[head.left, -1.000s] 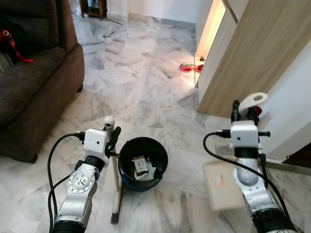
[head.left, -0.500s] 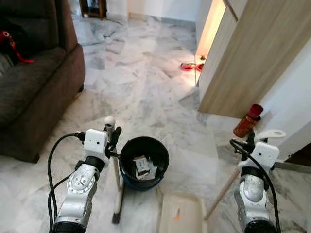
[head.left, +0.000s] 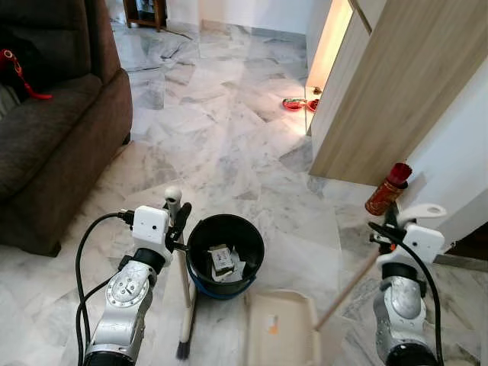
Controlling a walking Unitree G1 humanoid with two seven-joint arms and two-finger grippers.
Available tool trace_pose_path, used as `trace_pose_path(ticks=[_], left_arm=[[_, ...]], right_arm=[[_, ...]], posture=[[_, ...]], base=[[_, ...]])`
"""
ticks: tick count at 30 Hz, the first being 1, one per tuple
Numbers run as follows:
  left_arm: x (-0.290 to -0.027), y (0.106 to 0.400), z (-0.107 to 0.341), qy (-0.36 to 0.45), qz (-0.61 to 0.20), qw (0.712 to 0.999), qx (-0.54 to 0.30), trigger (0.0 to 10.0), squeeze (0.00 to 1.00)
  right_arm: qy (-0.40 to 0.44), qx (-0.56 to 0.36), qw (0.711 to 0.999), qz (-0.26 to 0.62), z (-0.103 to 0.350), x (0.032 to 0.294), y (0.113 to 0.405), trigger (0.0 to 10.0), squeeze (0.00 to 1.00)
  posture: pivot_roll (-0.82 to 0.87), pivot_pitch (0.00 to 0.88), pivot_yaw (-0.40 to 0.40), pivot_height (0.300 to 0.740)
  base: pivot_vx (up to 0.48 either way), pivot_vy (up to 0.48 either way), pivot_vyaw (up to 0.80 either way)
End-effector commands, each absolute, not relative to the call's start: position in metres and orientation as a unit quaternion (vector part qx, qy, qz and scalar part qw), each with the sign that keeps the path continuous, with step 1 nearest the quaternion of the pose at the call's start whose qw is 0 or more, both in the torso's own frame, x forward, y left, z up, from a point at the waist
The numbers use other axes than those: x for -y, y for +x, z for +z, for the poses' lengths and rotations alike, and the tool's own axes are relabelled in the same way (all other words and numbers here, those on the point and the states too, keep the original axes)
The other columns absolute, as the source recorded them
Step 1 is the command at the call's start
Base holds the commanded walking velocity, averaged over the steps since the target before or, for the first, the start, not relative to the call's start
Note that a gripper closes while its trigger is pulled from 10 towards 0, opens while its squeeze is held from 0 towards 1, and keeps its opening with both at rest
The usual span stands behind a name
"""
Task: Sweep floor
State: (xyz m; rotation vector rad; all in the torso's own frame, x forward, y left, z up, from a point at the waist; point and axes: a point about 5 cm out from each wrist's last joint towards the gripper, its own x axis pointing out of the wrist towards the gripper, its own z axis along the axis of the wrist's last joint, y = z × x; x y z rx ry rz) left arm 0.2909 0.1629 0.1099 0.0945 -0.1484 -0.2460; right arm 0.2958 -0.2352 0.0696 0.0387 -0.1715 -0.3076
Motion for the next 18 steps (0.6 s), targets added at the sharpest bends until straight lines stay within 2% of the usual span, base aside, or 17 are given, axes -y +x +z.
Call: trace_pose_path(ticks=[1,18], left_arm=[[-0.1626,0.2892,0.1165,0.036,-0.126,0.987,0.089,10.0,0.0],[-0.1628,0.2887,0.1153,0.038,-0.126,0.988,0.087,10.0,0.0]], right_arm=[[0.037,0.105,0.981,-0.156,0.0765,0.2431,0.2973,10.0,0.0],[0.043,0.095,0.988,-0.115,0.0706,0.2361,0.2974,10.0,0.0]], posture=[[0.24,0.096,-0.12,0.74],[0.24,0.075,-0.122,0.74]], base=[[0.0,0.0,0.0],[0.0,0.0,0.0]])
